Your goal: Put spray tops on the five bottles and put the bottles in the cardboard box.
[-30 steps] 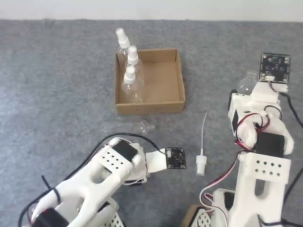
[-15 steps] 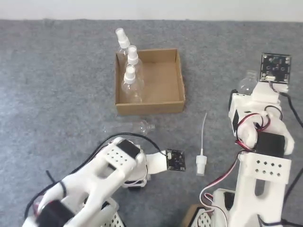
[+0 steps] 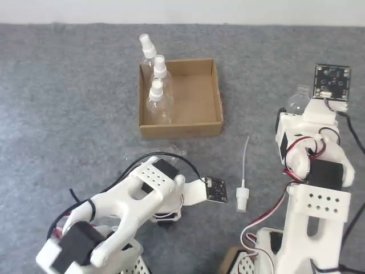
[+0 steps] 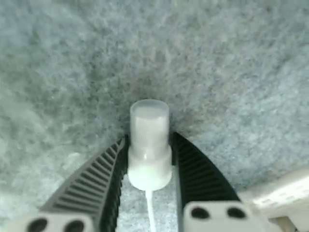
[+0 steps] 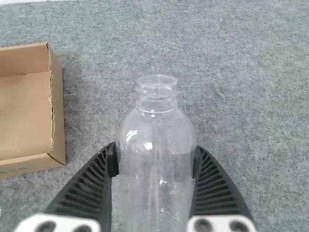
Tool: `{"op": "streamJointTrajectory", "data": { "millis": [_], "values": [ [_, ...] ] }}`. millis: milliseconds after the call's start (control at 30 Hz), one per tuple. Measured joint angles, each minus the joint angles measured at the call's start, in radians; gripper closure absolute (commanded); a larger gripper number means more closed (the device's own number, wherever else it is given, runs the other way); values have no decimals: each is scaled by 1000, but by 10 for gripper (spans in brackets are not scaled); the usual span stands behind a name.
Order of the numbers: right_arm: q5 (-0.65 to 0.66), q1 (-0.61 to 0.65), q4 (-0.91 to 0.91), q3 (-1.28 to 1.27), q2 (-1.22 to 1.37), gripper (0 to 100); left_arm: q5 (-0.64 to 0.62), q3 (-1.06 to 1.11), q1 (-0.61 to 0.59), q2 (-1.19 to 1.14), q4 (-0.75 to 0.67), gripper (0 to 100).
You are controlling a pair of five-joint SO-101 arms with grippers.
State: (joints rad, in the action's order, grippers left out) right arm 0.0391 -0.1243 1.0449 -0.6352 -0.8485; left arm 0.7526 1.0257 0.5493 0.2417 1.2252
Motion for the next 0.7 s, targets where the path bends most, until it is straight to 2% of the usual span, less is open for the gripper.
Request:
{"op": "streamJointTrajectory", "data": {
  "millis": [433, 700],
  "values": [
    [0, 0, 0, 0, 0, 943, -9, 0, -3, 276, 176, 987],
    [0, 2, 0, 0, 0, 946, -103, 0, -3, 454, 201, 987]
  ]
}}
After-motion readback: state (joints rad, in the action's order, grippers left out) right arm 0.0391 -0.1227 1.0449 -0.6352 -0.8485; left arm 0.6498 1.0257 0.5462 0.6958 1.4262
